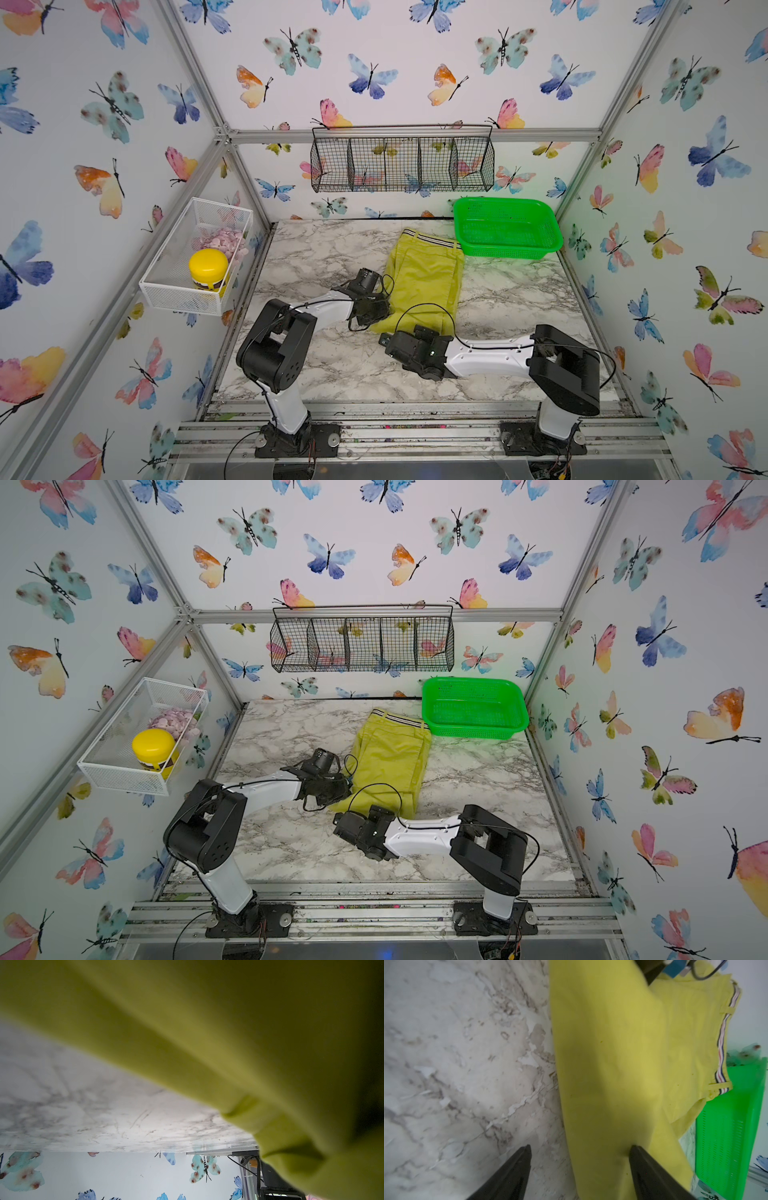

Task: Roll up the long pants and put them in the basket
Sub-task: Roll the long pant at the center of the board.

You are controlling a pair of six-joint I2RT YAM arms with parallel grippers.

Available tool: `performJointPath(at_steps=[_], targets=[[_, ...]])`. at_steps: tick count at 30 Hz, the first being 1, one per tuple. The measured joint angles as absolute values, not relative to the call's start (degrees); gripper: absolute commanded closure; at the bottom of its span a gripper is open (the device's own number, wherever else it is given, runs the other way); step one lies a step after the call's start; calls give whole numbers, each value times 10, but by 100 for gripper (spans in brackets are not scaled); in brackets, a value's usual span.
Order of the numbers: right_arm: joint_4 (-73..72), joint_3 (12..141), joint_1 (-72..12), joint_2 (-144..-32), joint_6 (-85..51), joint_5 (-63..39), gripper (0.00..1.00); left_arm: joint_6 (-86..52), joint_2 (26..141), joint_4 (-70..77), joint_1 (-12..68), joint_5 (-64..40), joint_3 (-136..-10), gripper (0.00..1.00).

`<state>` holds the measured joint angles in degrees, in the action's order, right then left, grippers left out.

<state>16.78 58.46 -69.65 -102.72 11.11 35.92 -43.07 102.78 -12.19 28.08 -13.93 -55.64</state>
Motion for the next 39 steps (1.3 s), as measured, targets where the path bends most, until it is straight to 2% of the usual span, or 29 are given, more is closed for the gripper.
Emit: performJointPath(at_steps=[2,3,4,5,7,9,13,18,22,27,34,39], targets=[[139,584,-693,-1047,121,376,29,-431,1028,-114,281,-140,-554,100],[130,584,-691,-1056,123,380,40,-431,1028,-110,280,-140,-552,100],[121,584,-688,-1066,127,385,63,-430,1028,-107,280,-140,-550,100],[117,584,-684,-1070,130,386,72,-430,1028,-103,279,-141,-549,100],[110,584,-674,-1077,130,385,79,-430,1028,-97,278,-144,-547,100],[108,584,-672,-1080,130,385,96,-430,1028,-89,277,-146,-543,100],[131,596,-670,-1079,129,355,96,-429,1024,-84,269,-156,-536,100],[222,646,-655,-1059,129,234,96,-426,1010,-108,245,-180,-543,100],[285,701,-650,-1046,129,119,96,-423,1015,-194,223,-189,-592,100],[349,735,-651,-1046,119,-21,96,-426,1068,-294,206,-188,-710,100],[371,686,-652,-1030,86,-165,96,-439,1133,-287,216,-194,-821,100],[338,626,-595,-985,51,-248,96,-447,1172,-269,253,-210,-821,100]])
